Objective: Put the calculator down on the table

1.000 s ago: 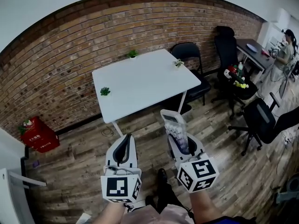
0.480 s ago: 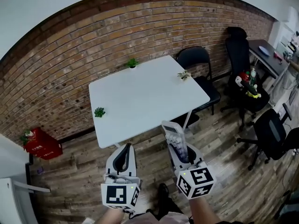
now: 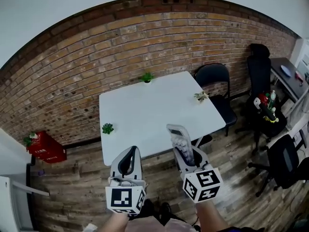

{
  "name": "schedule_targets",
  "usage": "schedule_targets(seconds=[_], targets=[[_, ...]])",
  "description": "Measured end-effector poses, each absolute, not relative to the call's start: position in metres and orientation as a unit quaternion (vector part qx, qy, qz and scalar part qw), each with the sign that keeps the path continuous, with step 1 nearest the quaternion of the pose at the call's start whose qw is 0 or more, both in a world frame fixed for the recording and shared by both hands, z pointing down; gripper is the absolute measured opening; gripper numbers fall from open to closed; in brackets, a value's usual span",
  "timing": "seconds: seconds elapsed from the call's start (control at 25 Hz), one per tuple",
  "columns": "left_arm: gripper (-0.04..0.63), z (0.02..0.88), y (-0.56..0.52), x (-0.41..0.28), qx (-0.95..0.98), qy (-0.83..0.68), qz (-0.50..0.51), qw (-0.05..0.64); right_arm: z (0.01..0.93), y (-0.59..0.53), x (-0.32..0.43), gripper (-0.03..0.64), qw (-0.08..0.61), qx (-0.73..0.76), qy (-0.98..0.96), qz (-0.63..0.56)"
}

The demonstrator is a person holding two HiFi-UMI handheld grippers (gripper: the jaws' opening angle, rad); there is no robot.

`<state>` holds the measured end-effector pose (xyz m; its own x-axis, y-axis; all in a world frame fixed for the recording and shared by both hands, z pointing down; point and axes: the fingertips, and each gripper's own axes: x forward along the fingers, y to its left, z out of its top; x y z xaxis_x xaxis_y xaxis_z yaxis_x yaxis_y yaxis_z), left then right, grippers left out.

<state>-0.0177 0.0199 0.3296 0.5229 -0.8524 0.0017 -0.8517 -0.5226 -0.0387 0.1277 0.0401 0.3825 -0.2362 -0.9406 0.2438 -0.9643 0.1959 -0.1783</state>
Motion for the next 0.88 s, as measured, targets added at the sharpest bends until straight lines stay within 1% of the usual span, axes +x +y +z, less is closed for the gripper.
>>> schedule_targets(seconds=[0.2,0.56,0.88], targets=[[0.012,0.334,-0.008,-0.025,-0.863,0.504,-0.01,0.01,0.382,0.009,0.125,0.132,0.049,0.608,-0.779,0.146],[0.012,0.367,-0.086,-0.031,-0.857,0.515,-0.013,-0.014,0.41,-0.065,0.118,0.132,0.076,0.598,-0.781,0.163],[0.012,0.359,-0.171,-0.045,-0.852,0.524,-0.009,-0.003,0.403,-0.148,0.095,0.132,0.078,0.586,-0.79,0.16]])
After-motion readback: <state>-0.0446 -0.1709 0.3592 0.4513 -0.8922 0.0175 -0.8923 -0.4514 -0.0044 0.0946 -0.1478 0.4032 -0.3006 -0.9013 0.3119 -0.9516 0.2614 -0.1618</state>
